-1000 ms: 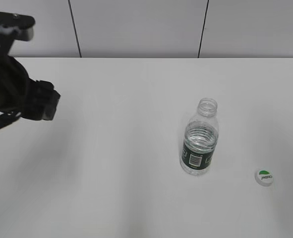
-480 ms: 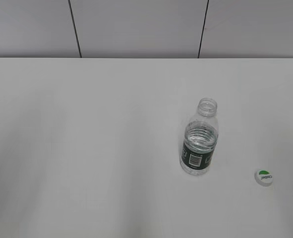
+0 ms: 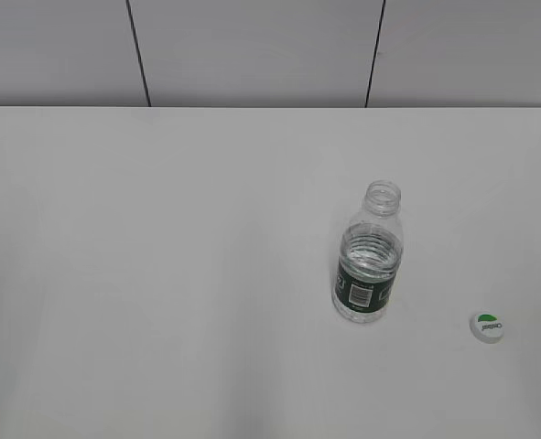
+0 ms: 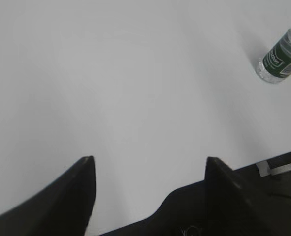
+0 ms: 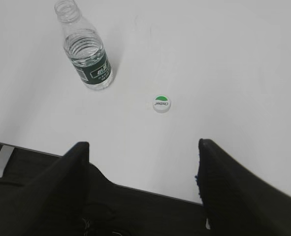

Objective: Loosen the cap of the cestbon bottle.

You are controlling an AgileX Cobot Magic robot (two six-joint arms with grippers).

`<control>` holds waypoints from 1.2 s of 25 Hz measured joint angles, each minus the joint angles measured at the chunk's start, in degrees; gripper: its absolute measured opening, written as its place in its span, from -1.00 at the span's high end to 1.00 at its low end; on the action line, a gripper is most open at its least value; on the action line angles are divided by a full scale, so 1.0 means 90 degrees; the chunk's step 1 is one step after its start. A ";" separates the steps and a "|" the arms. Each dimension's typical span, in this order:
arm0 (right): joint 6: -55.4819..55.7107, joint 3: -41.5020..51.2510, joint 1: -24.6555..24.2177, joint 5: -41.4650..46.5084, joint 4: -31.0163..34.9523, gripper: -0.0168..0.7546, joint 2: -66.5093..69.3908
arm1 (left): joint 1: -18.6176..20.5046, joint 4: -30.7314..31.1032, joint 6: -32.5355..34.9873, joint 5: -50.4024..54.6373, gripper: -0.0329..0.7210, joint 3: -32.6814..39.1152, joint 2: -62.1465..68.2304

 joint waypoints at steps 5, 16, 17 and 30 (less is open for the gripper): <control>-0.0007 0.0588 0.0000 0.0000 -0.0020 -0.38 -0.0684 | 0.0000 -0.0071 0.0370 0.0133 -0.47 0.0347 -0.0775; -0.0244 0.1212 0.0000 -0.0783 -0.0279 -0.38 -0.1359 | 0.0000 -0.0113 0.0870 -0.0134 -0.45 0.0766 -0.1619; -0.0244 0.1266 0.0000 -0.0876 -0.0294 -0.38 -0.1359 | 0.0000 -0.0113 0.0874 -0.0149 -0.45 0.0772 -0.1619; -0.0256 0.1411 0.0000 -0.1093 -0.0313 -0.38 -0.1359 | 0.0000 -0.0113 0.0900 -0.0190 -0.45 0.0772 -0.1619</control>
